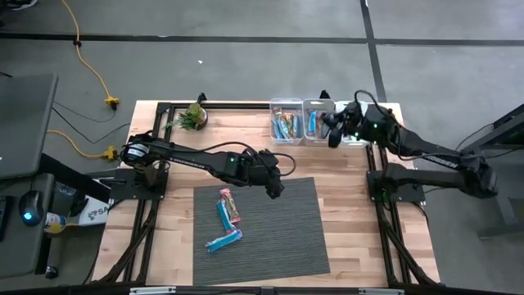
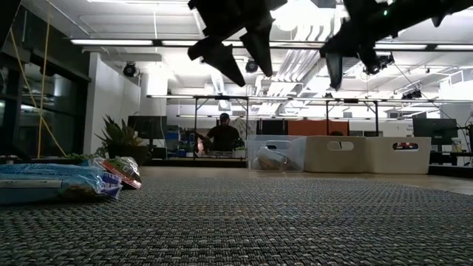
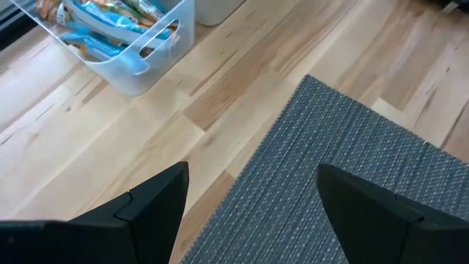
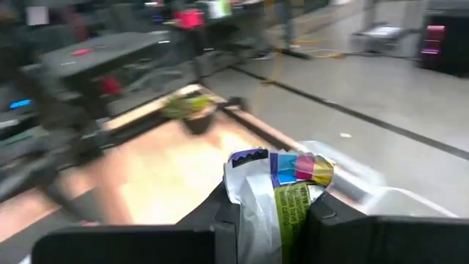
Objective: Pick and place Granola Bars by type
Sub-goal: Put the blue granola bar into the white bin
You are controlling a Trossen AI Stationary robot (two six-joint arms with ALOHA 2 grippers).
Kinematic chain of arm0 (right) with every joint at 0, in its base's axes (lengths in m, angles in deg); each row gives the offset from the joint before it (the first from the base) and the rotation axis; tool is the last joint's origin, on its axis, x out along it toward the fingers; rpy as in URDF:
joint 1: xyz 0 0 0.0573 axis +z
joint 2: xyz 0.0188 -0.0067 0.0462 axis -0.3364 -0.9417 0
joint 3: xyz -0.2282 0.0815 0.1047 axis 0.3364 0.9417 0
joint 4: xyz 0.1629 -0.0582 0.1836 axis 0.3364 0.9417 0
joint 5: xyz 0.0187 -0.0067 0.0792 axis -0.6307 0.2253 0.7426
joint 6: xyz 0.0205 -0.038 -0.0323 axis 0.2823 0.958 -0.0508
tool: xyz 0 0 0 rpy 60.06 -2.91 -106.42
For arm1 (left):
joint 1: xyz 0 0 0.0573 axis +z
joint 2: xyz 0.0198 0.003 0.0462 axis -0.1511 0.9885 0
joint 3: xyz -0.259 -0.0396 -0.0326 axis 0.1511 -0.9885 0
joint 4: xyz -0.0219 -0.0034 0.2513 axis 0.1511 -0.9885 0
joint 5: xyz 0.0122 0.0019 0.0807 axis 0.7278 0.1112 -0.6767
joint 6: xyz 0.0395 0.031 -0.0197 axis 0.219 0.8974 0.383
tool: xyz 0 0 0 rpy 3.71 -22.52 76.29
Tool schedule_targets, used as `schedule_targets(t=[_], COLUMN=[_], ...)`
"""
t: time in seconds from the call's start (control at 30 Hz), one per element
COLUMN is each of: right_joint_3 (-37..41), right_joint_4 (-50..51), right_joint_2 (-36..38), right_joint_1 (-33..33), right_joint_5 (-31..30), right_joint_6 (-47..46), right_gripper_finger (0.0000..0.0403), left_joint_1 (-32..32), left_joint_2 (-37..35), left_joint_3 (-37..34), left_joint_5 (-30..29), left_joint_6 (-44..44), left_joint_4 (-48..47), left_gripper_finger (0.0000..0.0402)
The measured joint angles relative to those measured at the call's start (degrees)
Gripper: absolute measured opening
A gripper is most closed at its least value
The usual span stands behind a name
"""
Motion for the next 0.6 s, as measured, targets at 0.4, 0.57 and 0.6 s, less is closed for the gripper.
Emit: schedule_targets(t=[0.4, 0.57, 0.6], right_joint_3=[-0.01, 0.00, -0.03], right_joint_4=[12.03, 12.45, 11.61], right_joint_2=[-0.67, -4.66, -6.05], right_joint_1=[-23.96, -28.35, -28.20], right_joint_5=[-8.34, -7.73, -8.28], right_joint_6=[-3.98, -1.79, -1.61], right_gripper_finger=[0.0051, 0.0054, 0.0053], left_joint_1=[0.00, 0.00, 0.00], left_joint_2=[0.00, 0.00, 0.00], left_joint_3=[0.00, 0.00, 0.00], left_joint_5=[0.04, 0.07, 0.09], left_joint_6=[-0.01, 0.00, 0.04], left_joint_4=[-1.96, -1.98, -2.05], left_gripper_finger=[0.0298, 0.0298, 0.0298])
